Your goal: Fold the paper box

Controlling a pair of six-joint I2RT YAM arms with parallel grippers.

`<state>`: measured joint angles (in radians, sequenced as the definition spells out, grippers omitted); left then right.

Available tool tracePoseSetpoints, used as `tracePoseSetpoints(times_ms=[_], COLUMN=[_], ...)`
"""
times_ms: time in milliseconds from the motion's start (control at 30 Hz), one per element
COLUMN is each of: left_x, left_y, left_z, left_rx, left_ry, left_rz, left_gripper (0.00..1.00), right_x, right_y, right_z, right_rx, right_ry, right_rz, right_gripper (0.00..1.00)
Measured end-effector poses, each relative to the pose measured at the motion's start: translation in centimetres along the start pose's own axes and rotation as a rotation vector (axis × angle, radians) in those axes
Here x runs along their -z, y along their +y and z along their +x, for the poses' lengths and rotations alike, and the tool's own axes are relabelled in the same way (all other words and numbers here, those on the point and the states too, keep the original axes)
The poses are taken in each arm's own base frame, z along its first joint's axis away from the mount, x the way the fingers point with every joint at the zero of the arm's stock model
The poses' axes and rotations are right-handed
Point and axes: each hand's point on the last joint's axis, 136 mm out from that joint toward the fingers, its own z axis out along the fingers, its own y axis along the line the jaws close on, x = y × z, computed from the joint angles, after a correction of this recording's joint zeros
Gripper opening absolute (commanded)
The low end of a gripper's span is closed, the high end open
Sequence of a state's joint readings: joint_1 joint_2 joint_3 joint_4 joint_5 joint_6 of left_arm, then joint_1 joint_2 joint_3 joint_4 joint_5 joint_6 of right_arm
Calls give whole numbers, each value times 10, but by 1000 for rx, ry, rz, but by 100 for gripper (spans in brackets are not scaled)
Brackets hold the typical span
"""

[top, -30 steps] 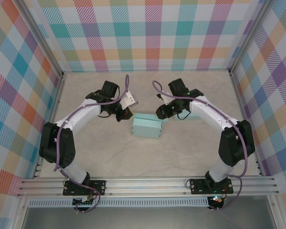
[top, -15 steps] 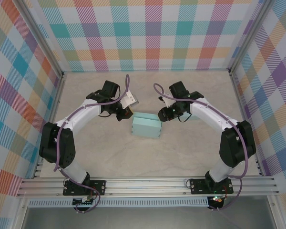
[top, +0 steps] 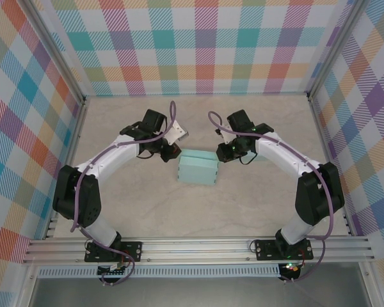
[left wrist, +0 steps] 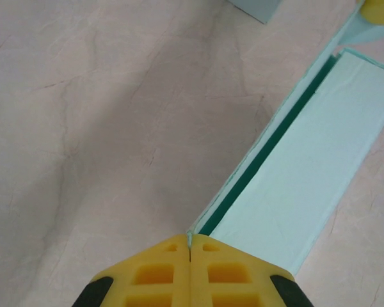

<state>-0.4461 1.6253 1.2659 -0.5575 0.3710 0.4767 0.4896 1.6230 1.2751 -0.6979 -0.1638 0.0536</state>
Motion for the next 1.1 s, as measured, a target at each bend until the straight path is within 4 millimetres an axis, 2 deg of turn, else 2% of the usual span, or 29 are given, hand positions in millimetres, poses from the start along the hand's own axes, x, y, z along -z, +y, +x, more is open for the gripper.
tracePoseSetpoints(times_ms=[167,467,800,1100], left_x=[3,9,-4,-5], left_y=[3,10,19,24], left_z=[-10,-22,-12,-11], left_rx=[137,355,597,690], left_ry=[-23,-102,-192,-245], left_rz=[-86,-262,-344,-419], left_gripper=[0,0,0,0], right_x=[2,13,6,-4], right_y=[-1,-1,-1,-1], right_z=[-7,-31,-49,-53], right_rx=[-15,-51,-162,-209], right_ry=[-22,-111,-199,-216], right_rz=[67,213,220,226], right_gripper=[8,9,11,11])
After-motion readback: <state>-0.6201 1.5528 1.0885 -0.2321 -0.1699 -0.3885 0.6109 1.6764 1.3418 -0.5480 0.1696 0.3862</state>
